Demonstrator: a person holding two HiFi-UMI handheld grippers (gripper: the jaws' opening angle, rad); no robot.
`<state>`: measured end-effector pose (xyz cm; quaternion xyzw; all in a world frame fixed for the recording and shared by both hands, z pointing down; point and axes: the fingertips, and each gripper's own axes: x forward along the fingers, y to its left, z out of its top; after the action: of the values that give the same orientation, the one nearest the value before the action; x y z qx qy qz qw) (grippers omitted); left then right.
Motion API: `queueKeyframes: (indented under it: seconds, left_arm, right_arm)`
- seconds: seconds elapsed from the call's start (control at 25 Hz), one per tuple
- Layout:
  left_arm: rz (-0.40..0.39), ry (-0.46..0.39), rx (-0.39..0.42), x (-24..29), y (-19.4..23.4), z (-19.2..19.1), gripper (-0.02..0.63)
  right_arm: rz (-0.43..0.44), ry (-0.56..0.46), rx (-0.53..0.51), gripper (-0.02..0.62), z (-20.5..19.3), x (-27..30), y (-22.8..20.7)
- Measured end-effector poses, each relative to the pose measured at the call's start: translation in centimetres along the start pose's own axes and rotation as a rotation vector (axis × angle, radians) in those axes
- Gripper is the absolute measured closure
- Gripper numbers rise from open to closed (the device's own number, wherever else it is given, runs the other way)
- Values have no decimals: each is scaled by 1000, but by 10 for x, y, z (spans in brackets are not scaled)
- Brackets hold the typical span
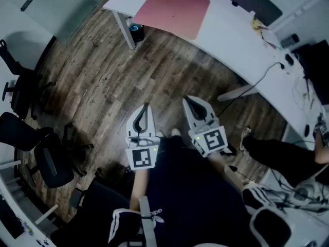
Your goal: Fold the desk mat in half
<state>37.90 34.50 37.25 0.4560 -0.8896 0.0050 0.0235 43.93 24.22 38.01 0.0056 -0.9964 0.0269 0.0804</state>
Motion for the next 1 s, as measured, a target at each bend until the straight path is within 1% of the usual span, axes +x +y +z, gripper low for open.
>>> queueKeyframes:
  seconds: [0.56,0.68,0.84,1.0]
  left_arm:
    - [8,-23,18,-5,-9,8,603]
    - [18,-22,19,-7,-13,9,603]
    - [32,-32,21,-12,-22,13,603]
    - [54,-30,27,-18,-32,9,603]
  right_arm:
    - [29,-26,-25,592,7,-9,4]
    - [39,-39,-27,592,9,-14,3]
    - [57,-81,-16,592,15,-23,1]
    - [59,-75,-14,592,8,-33,-5]
